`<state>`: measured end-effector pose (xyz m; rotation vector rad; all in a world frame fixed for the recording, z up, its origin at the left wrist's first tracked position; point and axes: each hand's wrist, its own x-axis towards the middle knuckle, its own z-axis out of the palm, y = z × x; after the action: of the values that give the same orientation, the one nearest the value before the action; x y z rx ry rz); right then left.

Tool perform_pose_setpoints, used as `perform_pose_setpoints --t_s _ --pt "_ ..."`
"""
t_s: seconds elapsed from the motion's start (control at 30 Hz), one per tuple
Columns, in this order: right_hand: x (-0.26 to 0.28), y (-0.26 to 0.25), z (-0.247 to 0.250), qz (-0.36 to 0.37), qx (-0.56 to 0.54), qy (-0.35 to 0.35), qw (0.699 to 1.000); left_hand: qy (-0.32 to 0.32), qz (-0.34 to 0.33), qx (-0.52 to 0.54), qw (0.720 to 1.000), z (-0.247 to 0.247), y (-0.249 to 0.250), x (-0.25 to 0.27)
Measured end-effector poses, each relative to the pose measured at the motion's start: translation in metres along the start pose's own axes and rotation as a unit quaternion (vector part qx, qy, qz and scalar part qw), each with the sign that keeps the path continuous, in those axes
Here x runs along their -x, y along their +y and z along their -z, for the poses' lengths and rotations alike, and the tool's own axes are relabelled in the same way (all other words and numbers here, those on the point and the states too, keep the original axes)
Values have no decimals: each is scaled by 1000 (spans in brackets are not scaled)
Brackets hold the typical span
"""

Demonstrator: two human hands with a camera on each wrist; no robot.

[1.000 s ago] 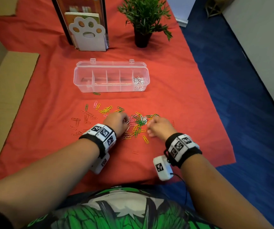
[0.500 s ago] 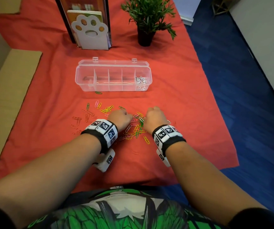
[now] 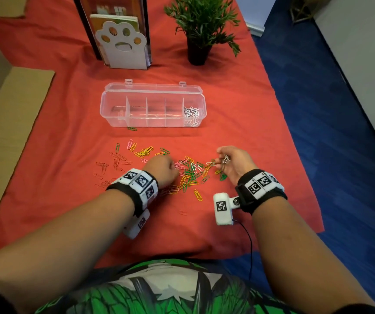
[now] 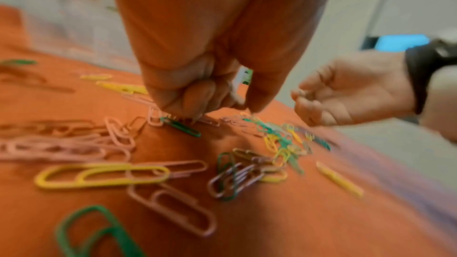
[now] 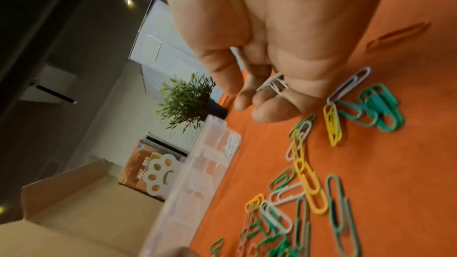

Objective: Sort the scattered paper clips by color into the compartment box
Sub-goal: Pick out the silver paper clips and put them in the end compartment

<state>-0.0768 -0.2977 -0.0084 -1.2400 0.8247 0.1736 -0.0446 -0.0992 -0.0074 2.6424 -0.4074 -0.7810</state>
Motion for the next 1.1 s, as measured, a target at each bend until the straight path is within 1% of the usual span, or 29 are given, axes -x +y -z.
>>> perform_pose_setpoints --t_s 0.03,0.07,0.1,0.13,0.17,0.2,0.23,0.27,0.3,0.33,0.43,0.47,0.5,0.53,0.6,0.63,0.67,0.7,0.73,0.77,0.8,0.83,0.87,0.9,0.97,1.03,1.1 --pt "-1 0 2 2 26 4 1000 -13 24 84 996 4 2 -1" --pt "-1 1 2 15 100 5 995 -40 47 200 978 9 4 -2" --pt "-2 1 1 37 209 1 977 -71 65 335 937 12 5 -1" --pt "-1 3 -2 62 322 -8 945 -95 82 467 875 15 7 0" --pt "1 5 -8 94 421 -17 902 -120 88 574 805 18 8 1" --pt "3 8 -14 129 497 -23 858 -145 83 644 746 21 8 2" --pt "3 12 -19 165 548 -24 820 -161 76 682 709 24 8 2" --pt "3 16 -24 198 579 -25 790 -167 71 697 694 25 9 2" --pt "2 20 -28 221 602 -29 767 -163 76 698 693 25 9 1" --pt "2 23 -32 238 621 -37 745 -155 87 688 703 24 11 0" --pt "0 26 -37 268 661 -47 699 -116 113 613 773 19 20 -5" --pt "-1 26 -37 274 670 -44 689 -107 118 594 788 18 23 -6" --pt "-2 24 -36 271 674 -42 686 -102 124 583 796 16 26 -8" --pt "-3 23 -34 263 670 -41 693 -102 129 581 797 15 27 -9" --pt "-6 20 -28 234 643 -35 728 -108 134 583 794 14 28 -11" --pt "-7 18 -24 224 624 -27 748 -107 133 577 799 13 29 -13" --pt "-8 16 -20 218 607 -15 764 -101 128 557 815 11 31 -14" --pt "-8 15 -16 214 597 -2 773 -88 114 515 845 9 32 -16" --pt "-7 14 -12 211 596 7 775 -70 89 449 886 7 33 -18" --pt "-5 13 -10 208 602 11 771 -49 56 365 928 5 34 -21" --pt "-3 13 -9 206 615 12 761 -32 14 271 962 3 34 -22" --pt "1 14 -10 204 630 11 749 -22 -26 171 985 0 33 -24" --pt "3 16 -11 204 647 13 735 -15 -68 84 994 -3 33 -24" --pt "6 18 -14 207 663 18 719 -6 -103 21 994 -6 33 -24" --pt "9 23 -19 214 685 35 696 7 -141 -48 989 -9 35 -24" --pt "11 25 -24 211 691 48 689 15 -155 -84 984 -12 34 -25" --pt "10 22 -24 195 686 42 699 14 -152 -106 983 -13 30 -27"
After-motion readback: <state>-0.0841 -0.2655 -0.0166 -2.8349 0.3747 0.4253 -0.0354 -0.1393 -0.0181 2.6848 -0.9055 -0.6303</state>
